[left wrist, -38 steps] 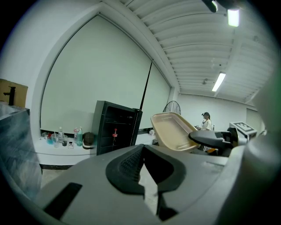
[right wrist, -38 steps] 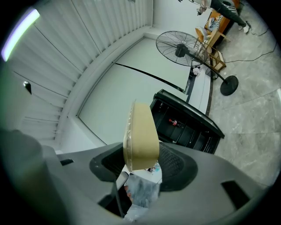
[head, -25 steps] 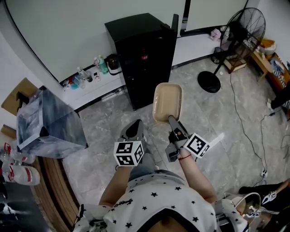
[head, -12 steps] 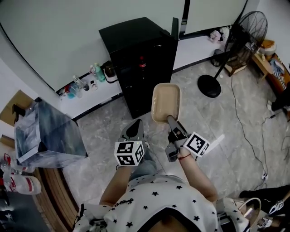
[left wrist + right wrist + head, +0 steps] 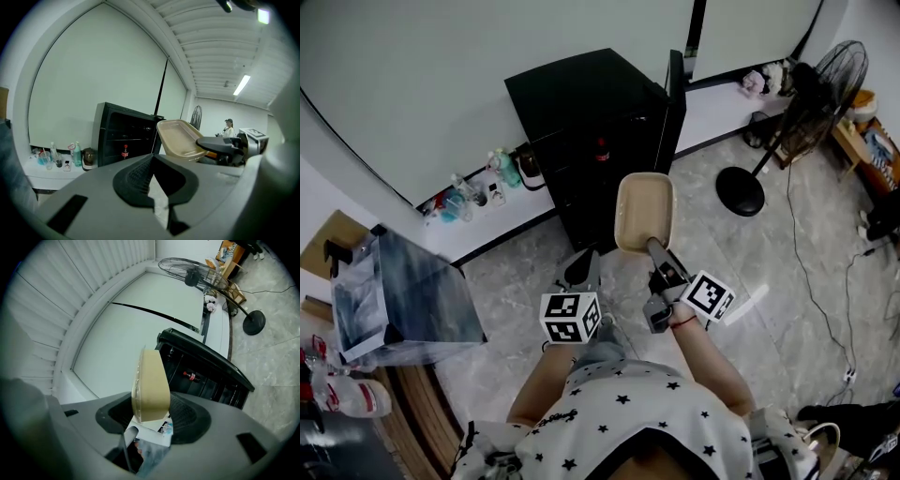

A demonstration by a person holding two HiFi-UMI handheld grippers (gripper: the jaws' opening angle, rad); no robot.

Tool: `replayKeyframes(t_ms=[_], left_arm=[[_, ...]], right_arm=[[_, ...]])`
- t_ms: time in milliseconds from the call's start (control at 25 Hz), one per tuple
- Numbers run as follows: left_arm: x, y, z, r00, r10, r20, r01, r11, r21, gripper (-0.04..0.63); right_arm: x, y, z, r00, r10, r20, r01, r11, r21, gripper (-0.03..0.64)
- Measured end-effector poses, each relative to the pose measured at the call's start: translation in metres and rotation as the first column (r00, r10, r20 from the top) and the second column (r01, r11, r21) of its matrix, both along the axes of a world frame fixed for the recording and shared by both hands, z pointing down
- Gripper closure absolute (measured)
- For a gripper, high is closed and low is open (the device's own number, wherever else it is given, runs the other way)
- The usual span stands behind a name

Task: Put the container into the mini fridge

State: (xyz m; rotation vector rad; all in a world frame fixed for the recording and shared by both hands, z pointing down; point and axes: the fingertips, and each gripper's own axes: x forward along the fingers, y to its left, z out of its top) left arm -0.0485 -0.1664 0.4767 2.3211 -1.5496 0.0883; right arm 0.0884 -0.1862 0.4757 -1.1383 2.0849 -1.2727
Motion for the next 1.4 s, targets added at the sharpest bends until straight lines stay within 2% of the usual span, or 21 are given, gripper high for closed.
replayKeyframes(t_ms=[240,640,880,1400], left_arm=[[-0.015,-0.044,-0.002,1.000,-0.002,0.003,0.002,1.000,0.003,0.583],[-0.045,-0.095,0.004,1.000,-0.011,0.002,0.011,1.000,-0.006,0.583],[-0.060,-0.111,0.009,1.000,-0.020,-0.003,0.019,1.000,-0.012,0.583],[-0.079,-0.128,0.020,0.998,-0.059,0.001,0.059,0.997,-0.043,0.583]], right_arm=[[-0.018,-0.049,-0.004,1.000,-0.014,0.021,0.014,1.000,0.016,0.405],[-0.047,-0.112,0.018,1.000,-0.007,0.011,0.008,0.998,-0.056,0.405],[-0.069,-0.139,0.025,0.998,-0.028,0.050,0.031,0.998,-0.059,0.405],[-0.105,-0.191,0.045,0.989,-0.077,0.125,0.093,0.987,-0.130,0.405]])
